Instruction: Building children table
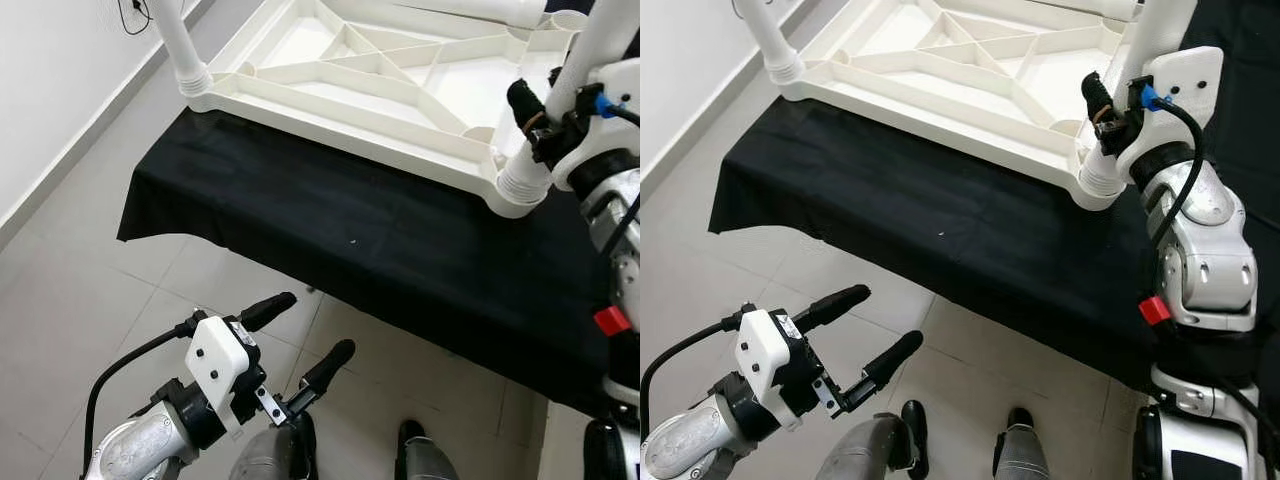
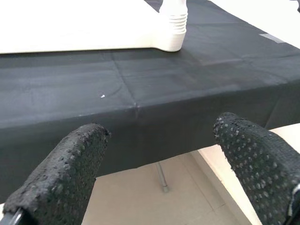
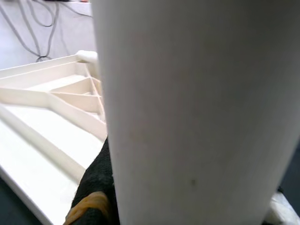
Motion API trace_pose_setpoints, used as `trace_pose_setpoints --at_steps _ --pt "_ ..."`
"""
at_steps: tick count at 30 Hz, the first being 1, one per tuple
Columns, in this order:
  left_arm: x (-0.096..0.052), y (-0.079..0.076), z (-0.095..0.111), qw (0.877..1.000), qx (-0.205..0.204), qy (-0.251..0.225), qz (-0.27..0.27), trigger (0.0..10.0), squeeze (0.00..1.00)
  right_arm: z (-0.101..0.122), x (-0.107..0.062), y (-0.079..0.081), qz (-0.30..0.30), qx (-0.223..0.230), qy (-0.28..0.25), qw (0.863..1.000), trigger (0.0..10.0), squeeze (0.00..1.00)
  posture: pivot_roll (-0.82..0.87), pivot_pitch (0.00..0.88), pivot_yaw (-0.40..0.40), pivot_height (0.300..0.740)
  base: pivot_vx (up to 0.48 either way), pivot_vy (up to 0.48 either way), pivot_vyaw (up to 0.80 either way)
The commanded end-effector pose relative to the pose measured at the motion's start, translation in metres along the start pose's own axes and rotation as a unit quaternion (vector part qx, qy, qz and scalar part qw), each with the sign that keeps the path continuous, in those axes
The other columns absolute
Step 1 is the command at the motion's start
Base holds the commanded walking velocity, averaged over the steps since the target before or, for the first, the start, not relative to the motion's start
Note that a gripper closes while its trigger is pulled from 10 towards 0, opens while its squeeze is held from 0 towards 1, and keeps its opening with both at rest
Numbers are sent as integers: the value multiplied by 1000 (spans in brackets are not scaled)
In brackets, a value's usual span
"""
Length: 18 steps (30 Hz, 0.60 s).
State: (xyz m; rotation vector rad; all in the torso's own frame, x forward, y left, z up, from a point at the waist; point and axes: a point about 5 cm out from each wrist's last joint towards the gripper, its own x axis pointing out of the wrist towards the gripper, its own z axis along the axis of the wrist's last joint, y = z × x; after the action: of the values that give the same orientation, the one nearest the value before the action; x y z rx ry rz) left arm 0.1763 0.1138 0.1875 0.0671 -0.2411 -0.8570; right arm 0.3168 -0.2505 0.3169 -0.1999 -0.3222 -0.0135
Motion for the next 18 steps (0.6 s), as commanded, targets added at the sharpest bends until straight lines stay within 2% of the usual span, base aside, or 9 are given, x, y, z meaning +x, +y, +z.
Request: trace_pose_setpoints --at_steps 1,10,14,18 --pt "-3 -2 -6 1000 -2 14 -5 10000 0 -52 -12 -12 -54 11 126 991 10000 0 38 374 124 740 0 0 0" --pt "-2 -1 -6 1000 -1 14 -4 10000 0 -62 -24 -5 -117 35 140 983 10000 0 34 373 123 740 0 0 0" --pt "-1 -1 -7 1000 0 14 -4 10000 0 -61 -28 -4 -157 37 128 979 10000 0 35 372 123 740 0 0 0" --pt "-1 -1 -7 1000 1 14 -4 10000 0 -60 -31 -1 -166 43 119 978 10000 0 33 370 122 740 0 0 0"
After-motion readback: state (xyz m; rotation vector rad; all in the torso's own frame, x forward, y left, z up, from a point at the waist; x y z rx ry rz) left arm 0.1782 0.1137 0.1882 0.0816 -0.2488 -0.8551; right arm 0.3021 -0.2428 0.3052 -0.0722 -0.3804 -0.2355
